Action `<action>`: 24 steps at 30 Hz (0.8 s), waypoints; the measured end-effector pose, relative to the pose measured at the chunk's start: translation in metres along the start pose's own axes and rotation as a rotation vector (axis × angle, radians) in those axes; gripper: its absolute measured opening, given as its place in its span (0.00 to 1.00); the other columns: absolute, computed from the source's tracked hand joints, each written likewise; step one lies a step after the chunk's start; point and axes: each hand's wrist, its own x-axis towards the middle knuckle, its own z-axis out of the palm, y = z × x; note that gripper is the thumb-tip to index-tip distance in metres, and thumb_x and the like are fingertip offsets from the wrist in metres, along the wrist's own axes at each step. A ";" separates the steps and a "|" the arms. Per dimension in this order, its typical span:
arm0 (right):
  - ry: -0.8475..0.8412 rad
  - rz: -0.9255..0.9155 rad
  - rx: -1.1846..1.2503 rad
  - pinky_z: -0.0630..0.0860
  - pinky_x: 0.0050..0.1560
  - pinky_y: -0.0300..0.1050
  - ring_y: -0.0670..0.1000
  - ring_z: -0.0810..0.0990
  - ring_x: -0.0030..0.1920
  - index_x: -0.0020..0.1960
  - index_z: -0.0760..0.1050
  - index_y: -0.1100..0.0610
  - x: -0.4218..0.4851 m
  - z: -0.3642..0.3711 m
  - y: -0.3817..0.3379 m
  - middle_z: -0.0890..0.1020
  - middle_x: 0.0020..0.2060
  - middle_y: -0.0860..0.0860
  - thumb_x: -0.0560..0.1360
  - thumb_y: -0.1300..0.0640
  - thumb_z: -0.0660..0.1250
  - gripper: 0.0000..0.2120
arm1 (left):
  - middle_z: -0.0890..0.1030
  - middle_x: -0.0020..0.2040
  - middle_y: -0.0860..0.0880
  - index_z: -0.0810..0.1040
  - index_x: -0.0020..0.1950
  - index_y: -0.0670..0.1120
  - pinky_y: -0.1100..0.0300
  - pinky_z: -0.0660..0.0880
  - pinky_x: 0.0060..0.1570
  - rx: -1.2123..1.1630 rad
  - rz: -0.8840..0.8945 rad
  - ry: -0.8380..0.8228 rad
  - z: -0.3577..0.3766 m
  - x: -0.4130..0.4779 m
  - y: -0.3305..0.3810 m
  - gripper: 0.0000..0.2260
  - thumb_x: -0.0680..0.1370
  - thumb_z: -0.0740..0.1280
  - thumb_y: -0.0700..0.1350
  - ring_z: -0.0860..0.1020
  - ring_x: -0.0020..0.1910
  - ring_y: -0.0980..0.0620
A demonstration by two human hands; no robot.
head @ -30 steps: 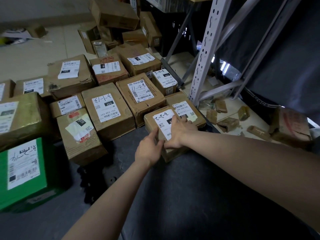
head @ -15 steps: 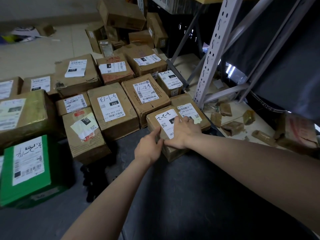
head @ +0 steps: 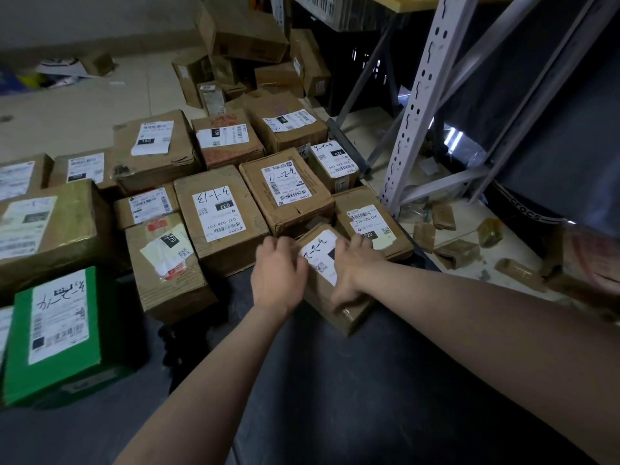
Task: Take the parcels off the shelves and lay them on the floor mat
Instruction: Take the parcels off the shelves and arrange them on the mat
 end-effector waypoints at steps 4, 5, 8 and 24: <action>0.059 -0.328 -0.245 0.68 0.67 0.56 0.61 0.62 0.68 0.78 0.46 0.58 -0.006 -0.001 0.003 0.61 0.67 0.60 0.56 0.37 0.81 0.65 | 0.74 0.61 0.42 0.72 0.66 0.42 0.50 0.67 0.61 0.112 0.092 0.093 -0.009 0.000 -0.009 0.20 0.76 0.65 0.48 0.69 0.62 0.42; 0.074 -0.414 -0.306 0.67 0.67 0.57 0.61 0.61 0.68 0.78 0.45 0.58 -0.008 -0.001 0.004 0.61 0.67 0.60 0.56 0.39 0.81 0.65 | 0.74 0.62 0.43 0.72 0.67 0.42 0.50 0.66 0.61 0.129 0.110 0.091 -0.010 0.000 -0.011 0.21 0.77 0.64 0.49 0.69 0.62 0.42; 0.118 -0.577 -0.496 0.67 0.68 0.59 0.61 0.61 0.69 0.79 0.46 0.59 -0.015 -0.002 0.001 0.58 0.71 0.60 0.60 0.47 0.81 0.61 | 0.78 0.61 0.44 0.73 0.65 0.45 0.50 0.67 0.60 0.222 0.064 -0.033 -0.008 -0.002 -0.013 0.18 0.79 0.60 0.54 0.73 0.62 0.42; -0.001 0.065 0.287 0.74 0.49 0.52 0.61 0.77 0.63 0.78 0.52 0.63 -0.010 0.006 -0.014 0.70 0.70 0.59 0.81 0.43 0.58 0.35 | 0.79 0.24 0.45 0.72 0.39 0.40 0.62 0.75 0.22 -0.081 -0.492 -0.499 -0.006 -0.011 -0.026 0.26 0.83 0.51 0.59 0.80 0.22 0.46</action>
